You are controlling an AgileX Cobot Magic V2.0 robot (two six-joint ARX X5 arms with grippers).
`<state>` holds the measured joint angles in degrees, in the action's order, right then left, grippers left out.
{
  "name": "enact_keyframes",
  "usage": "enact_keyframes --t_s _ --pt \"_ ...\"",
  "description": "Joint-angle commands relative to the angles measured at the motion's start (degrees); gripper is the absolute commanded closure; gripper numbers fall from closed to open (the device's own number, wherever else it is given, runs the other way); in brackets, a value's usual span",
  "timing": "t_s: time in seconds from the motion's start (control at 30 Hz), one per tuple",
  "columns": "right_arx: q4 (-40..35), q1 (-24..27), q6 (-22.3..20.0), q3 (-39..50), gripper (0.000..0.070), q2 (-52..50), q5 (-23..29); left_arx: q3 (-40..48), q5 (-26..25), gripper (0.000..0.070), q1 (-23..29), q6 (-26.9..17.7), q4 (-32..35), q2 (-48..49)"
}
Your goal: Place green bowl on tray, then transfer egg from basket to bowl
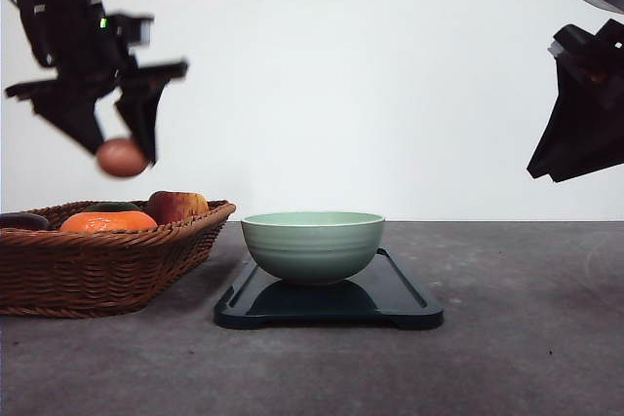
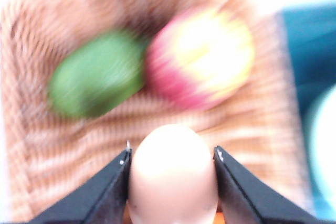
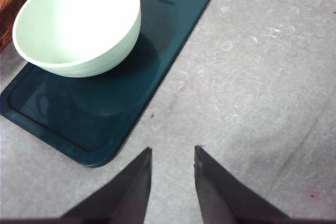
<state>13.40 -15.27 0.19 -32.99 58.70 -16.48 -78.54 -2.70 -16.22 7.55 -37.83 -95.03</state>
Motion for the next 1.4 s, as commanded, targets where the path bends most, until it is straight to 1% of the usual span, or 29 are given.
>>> enact_keyframes --t_s 0.0,0.03,0.1,0.17,0.23,0.37,0.57,0.67,0.73,0.9,1.2,1.37 --pt "-0.6 -0.1 -0.2 -0.2 0.0544 0.3 -0.1 -1.1 -3.4 0.0473 -1.2 1.8 1.8 0.7" --pt "-0.6 -0.1 -0.2 -0.2 0.0544 0.3 -0.1 -1.1 -5.1 0.0473 -1.8 2.6 3.0 1.4" --pt "-0.6 -0.1 -0.2 -0.2 0.0544 0.3 -0.1 -1.1 -7.1 0.0473 -3.2 4.3 5.1 2.2" --pt "-0.6 -0.1 -0.2 -0.2 0.0544 0.3 -0.1 -1.1 -7.6 0.0473 -5.1 5.4 7.3 2.4" --pt "-0.6 -0.1 -0.2 -0.2 0.0544 0.3 -0.1 -1.1 -7.6 0.0474 -7.0 5.6 9.3 2.4" --pt "-0.6 -0.1 -0.2 -0.2 0.0544 0.3 -0.1 -1.1 -5.8 0.0476 -11.0 5.6 13.2 1.6" --pt "-0.5 -0.1 -0.2 -0.2 0.0544 0.3 -0.1 -1.1 0.0 0.0477 -16.1 4.7 17.7 -0.9" --pt "-0.5 -0.1 -0.2 -0.2 0.0544 0.3 -0.1 -1.1 1.7 0.0477 -17.9 3.3 19.6 -2.7" --pt "-0.5 -0.1 -0.2 -0.2 0.0544 0.3 -0.1 -1.1 2.3 0.0477 -18.8 2.3 20.4 -4.0" --pt "-0.5 -0.1 -0.2 -0.2 0.0544 0.3 -0.1 -1.1 3.0 0.0477 -20.2 2.1 20.9 -7.4" --pt "-0.6 -0.1 -0.2 -0.2 0.0544 0.3 -0.1 -1.1 3.0 0.0477 -20.9 2.1 21.3 -13.2" --pt "-0.6 -0.1 -0.2 -0.2 0.0544 0.3 -0.1 -1.1 3.0 0.0477 -21.2 2.1 23.0 -16.0"
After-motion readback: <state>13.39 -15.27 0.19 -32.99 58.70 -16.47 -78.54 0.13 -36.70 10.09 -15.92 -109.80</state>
